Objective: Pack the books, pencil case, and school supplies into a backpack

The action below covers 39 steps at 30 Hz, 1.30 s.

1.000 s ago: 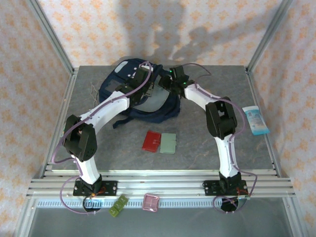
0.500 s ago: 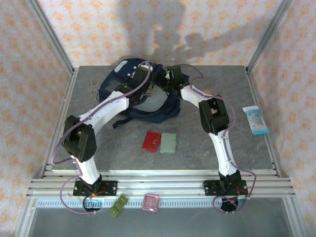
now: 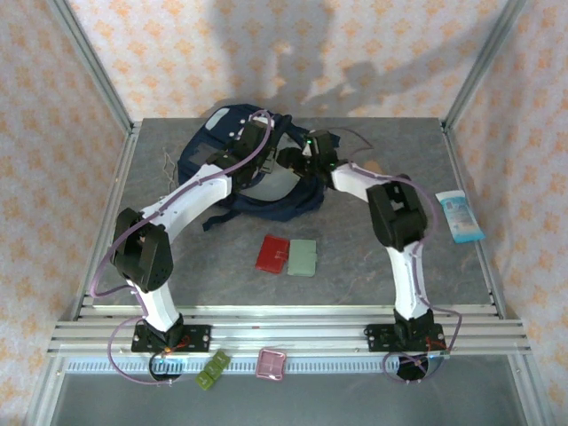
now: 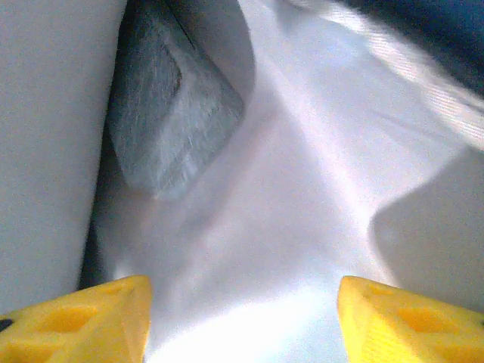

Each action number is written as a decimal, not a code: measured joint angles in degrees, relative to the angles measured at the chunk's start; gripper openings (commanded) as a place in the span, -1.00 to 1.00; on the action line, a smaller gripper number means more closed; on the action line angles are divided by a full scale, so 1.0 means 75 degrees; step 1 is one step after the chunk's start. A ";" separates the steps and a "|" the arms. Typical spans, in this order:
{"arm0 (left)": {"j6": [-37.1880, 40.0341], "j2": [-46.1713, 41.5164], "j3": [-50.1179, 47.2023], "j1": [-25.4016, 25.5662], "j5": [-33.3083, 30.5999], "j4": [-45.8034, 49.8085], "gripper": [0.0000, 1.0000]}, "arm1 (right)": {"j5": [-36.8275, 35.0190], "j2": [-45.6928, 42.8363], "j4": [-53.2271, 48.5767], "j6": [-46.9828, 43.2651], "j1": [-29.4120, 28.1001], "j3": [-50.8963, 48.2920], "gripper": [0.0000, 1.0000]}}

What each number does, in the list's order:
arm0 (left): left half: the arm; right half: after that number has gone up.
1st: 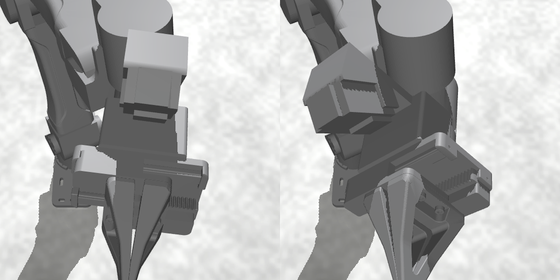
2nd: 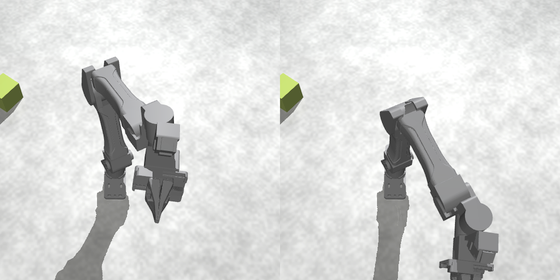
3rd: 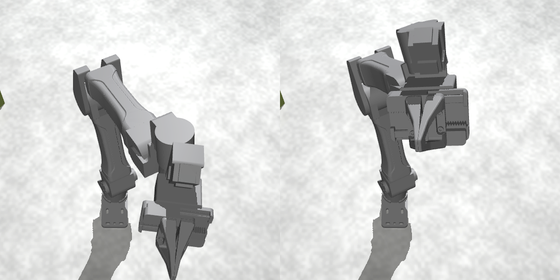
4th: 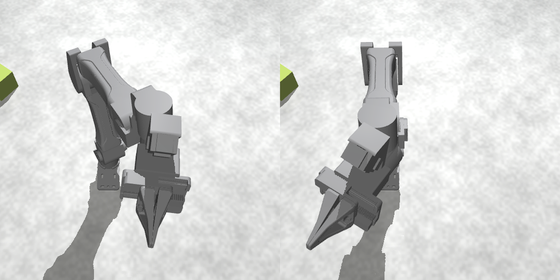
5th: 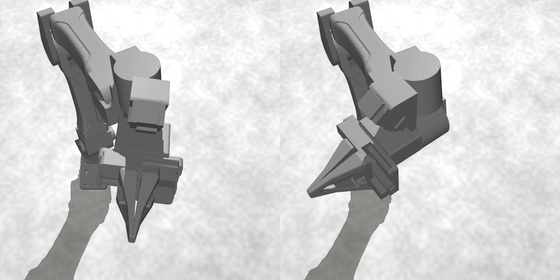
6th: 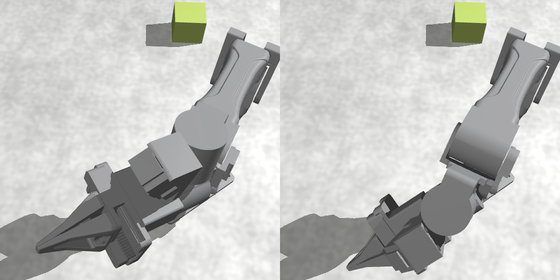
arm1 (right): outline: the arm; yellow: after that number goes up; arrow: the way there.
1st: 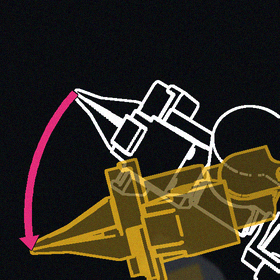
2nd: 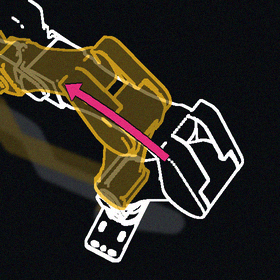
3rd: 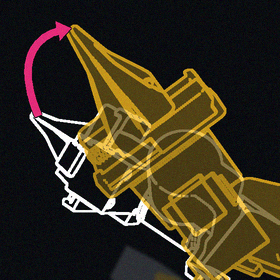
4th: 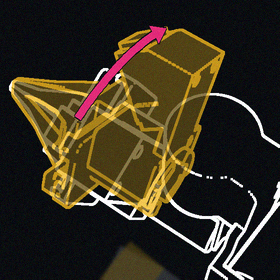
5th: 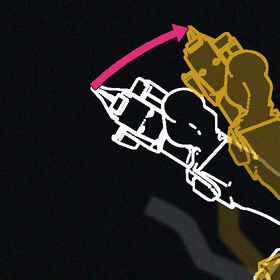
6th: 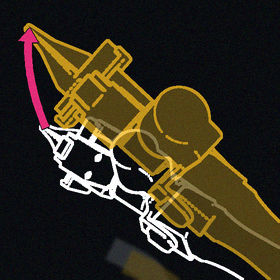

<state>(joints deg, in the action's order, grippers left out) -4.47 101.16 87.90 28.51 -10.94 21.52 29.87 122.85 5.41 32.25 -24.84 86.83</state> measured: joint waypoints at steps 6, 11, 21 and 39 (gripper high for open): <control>0.0000 -0.0055 -0.0058 0.0000 -0.0026 -0.0003 -1.00 | -0.2022 -0.3136 -0.0737 -0.0898 0.0300 -0.1961 0.85; -0.0006 -0.0093 -0.0146 0.0003 -0.0023 -0.0020 -1.00 | -0.3701 -0.3684 -0.1842 -0.0962 0.1218 -0.1856 0.88; -0.0023 -0.0128 -0.0187 0.0035 -0.0023 -0.0032 -1.00 | -0.4430 -0.3261 -0.2451 -0.1349 0.2235 -0.3010 0.89; -0.0023 -0.0128 -0.0187 0.0035 -0.0020 -0.0032 -1.00 | -0.3754 -0.2451 -0.2267 -0.1719 0.2224 -0.3244 0.74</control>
<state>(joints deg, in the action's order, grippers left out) -4.64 100.20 86.50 28.77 -11.09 21.28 1.72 104.47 -11.60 19.35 -8.16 62.50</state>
